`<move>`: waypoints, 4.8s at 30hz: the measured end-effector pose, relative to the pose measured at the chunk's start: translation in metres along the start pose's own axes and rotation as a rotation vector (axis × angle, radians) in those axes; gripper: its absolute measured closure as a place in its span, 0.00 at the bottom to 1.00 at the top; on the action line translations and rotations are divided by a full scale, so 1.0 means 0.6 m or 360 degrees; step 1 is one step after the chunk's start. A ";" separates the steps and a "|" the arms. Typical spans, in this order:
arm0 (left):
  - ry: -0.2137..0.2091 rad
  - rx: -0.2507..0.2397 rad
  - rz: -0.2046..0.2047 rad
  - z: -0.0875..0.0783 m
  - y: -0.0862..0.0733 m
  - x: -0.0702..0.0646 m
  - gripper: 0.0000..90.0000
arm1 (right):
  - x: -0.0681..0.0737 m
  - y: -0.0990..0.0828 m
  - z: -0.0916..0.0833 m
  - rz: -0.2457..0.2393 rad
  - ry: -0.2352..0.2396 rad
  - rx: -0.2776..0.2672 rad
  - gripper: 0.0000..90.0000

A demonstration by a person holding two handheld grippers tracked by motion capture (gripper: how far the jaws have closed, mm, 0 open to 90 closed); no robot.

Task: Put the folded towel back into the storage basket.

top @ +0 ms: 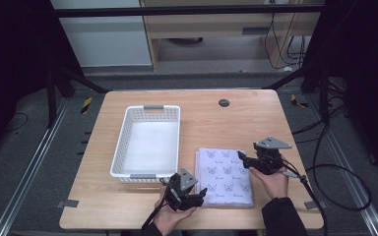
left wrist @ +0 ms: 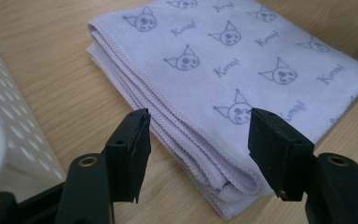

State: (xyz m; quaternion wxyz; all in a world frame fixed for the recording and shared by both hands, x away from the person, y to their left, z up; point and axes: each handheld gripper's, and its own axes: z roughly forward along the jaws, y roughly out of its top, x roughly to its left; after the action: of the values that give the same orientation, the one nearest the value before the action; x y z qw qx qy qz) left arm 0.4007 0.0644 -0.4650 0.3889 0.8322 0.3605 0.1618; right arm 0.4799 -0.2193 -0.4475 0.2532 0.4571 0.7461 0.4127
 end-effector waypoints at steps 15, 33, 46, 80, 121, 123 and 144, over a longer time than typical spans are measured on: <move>-0.0001 0.0066 -0.0030 0.026 -0.013 0.002 0.42 | 0.008 -0.013 0.033 -0.0027 0.0009 0.0104 0.38; 0.0002 0.0104 -0.0077 0.044 -0.022 0.006 0.42 | 0.004 -0.031 0.049 0.0037 0.0043 0.0183 0.40; 0.0013 0.0132 -0.0108 0.050 -0.023 0.002 0.42 | 0.010 -0.043 0.069 0.0033 0.0046 0.0297 0.40; -0.0222 0.0159 -0.0242 0.053 -0.017 0.013 0.80 | 0.014 -0.040 0.063 0.0123 0.0114 0.0272 0.83; -0.0131 -0.0086 -0.0010 -0.058 0.036 0.012 0.83 | 0.039 0.024 -0.040 0.0031 0.0172 -0.0106 0.84; -0.0131 -0.0094 -0.0013 -0.062 0.039 0.014 0.83 | 0.040 0.026 -0.041 0.0022 0.0173 -0.0116 0.84; -0.0141 -0.0192 -0.0020 -0.105 0.069 0.034 0.83 | 0.053 0.076 -0.069 -0.0007 0.0164 -0.0248 0.84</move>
State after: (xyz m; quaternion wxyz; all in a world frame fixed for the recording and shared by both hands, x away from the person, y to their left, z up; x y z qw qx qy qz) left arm 0.3998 0.0942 -0.3931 0.4549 0.8114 0.3377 0.1438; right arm 0.4562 -0.1960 -0.3869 0.2503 0.4126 0.7247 0.4918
